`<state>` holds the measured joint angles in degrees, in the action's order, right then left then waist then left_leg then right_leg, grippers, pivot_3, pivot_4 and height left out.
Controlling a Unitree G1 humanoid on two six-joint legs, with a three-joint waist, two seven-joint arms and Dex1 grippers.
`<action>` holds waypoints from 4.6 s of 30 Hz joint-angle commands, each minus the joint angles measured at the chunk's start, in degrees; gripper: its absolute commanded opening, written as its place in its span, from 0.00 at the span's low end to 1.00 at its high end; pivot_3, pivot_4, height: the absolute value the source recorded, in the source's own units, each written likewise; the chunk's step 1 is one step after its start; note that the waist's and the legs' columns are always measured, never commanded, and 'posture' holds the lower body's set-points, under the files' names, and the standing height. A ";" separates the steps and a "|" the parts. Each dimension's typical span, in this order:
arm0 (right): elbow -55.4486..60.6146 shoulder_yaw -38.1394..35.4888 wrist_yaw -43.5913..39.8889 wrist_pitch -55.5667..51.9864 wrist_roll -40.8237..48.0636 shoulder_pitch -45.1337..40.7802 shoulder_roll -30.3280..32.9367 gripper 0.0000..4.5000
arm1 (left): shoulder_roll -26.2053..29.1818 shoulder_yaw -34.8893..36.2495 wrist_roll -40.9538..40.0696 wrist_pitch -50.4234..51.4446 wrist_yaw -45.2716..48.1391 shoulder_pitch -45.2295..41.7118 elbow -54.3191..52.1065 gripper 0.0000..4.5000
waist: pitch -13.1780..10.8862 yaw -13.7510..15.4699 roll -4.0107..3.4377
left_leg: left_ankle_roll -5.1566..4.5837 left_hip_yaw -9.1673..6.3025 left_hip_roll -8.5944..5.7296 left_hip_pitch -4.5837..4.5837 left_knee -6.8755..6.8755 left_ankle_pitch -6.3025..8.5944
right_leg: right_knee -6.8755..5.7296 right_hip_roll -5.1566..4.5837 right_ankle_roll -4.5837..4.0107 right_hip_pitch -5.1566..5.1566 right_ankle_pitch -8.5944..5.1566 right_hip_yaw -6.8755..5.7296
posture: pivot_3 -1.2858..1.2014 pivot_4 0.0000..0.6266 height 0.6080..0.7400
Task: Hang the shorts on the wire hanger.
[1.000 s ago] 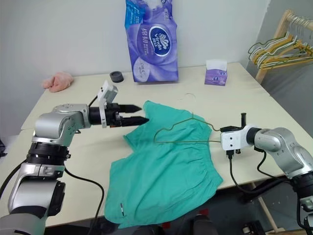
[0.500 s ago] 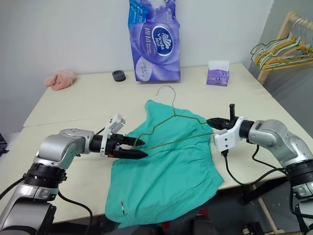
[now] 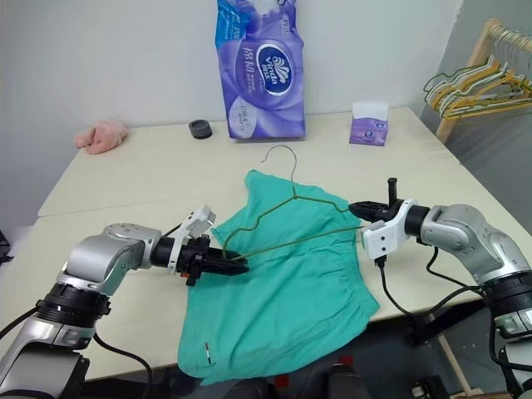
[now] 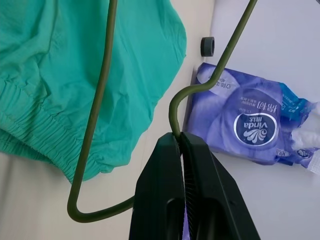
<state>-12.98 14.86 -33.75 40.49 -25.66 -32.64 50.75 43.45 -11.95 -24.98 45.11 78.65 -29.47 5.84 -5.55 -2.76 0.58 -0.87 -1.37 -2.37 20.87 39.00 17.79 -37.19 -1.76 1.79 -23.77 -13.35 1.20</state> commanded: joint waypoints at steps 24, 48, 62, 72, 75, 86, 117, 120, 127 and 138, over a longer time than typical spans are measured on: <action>2.81 -2.44 -3.81 0.49 3.35 1.76 1.03 0.00 | 6.03 -0.54 6.12 -12.30 3.40 4.55 4.93 0.01 | 0.01 -0.33 -0.01 | -0.18 0.00 0.01 -0.08 0.04 0.10 | -0.12 0.01 -0.03 0.02 0.00 -0.01 | 0.49 0.10 1.00; 2.61 -1.79 -3.89 -1.16 0.63 1.81 0.89 0.00 | 4.05 5.26 -3.63 0.30 3.38 2.62 -1.59 0.75 | 0.00 -0.40 0.02 | -0.14 0.00 0.01 -0.22 0.21 0.07 | -0.70 0.03 -0.15 0.00 -0.07 -0.01 | 0.49 0.10 1.00; 4.72 -1.68 -4.61 -1.63 1.15 1.62 -0.25 0.00 | -4.07 0.64 -0.12 -1.11 0.17 -1.17 3.96 0.75 | 0.00 -0.46 0.02 | -0.15 -0.04 0.01 -0.10 0.72 0.08 | -0.80 0.06 -0.15 0.05 -0.08 -0.02 | 0.48 0.10 1.00; 5.35 -1.79 -4.39 -1.84 0.86 1.54 -0.68 0.00 | -6.46 0.35 -0.08 -0.23 -1.47 -2.07 4.51 0.24 | 0.00 -0.46 0.03 | -0.15 -0.05 0.02 -0.09 0.77 0.08 | -0.81 0.06 -0.14 0.05 -0.07 -0.02 | 0.48 0.09 1.00; 5.49 -1.74 -4.44 -1.93 0.84 1.51 -0.69 0.00 | -6.44 -0.24 -0.02 -0.06 -1.38 -1.69 3.70 0.04 | 0.00 -0.46 0.03 | -0.15 -0.05 0.02 -0.09 0.77 0.08 | -0.81 0.06 -0.14 0.05 -0.07 -0.02 | 0.48 0.09 1.00; 6.74 -1.66 -7.57 -3.16 3.33 3.31 0.24 0.30 | -6.61 -0.54 -0.10 0.88 -2.39 -1.37 2.90 0.00 | 0.00 -0.46 0.03 | -0.15 -0.05 0.02 -0.09 0.78 0.08 | -0.81 0.06 -0.14 0.06 -0.07 -0.02 | 0.48 0.09 1.00; 43.55 -12.93 -14.64 -89.22 44.92 16.74 4.22 0.59 | -5.35 -3.76 14.42 -32.06 -5.17 -1.65 -3.63 0.00 | 0.03 1.03 0.04 | -0.18 -0.11 0.04 -0.07 0.82 0.10 | -0.68 -0.07 -0.09 0.15 -0.08 -0.19 | 0.48 0.09 1.00; 40.91 -8.79 -15.02 -87.67 42.68 14.68 4.32 0.59 | -5.42 -4.20 14.64 -32.10 -4.37 -1.68 -4.54 0.00 | 0.03 0.90 0.04 | -0.18 -0.11 0.04 -0.07 0.82 0.10 | -0.68 -0.06 -0.09 0.15 -0.08 -0.21 | 0.48 0.08 1.00; 38.38 -1.94 -19.56 -87.18 41.09 12.15 5.35 0.59 | -5.74 -4.36 15.10 -31.79 -4.18 -1.58 -5.64 0.00 | 0.03 0.88 0.05 | -0.19 -0.10 0.04 -0.07 0.82 0.10 | -0.67 -0.06 -0.08 0.14 -0.08 -0.22 | 0.48 0.08 1.00; 38.27 -0.01 -22.35 -87.49 40.79 10.20 5.78 0.01 | -5.68 -5.05 15.96 -32.59 -4.30 -1.09 -6.23 0.00 | 0.01 0.89 0.06 | -0.19 -0.12 0.04 -0.07 0.82 0.11 | -0.65 -0.06 -0.08 0.14 -0.08 -0.24 | 0.48 0.10 1.00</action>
<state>24.36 16.09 -56.27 -47.42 15.77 -21.33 56.05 38.05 -17.14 -8.58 13.33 73.96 -29.95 1.11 -5.53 -1.87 0.64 -1.06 -1.51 -2.32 20.81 39.82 17.90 -37.84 -1.81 1.71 -23.62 -13.43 0.94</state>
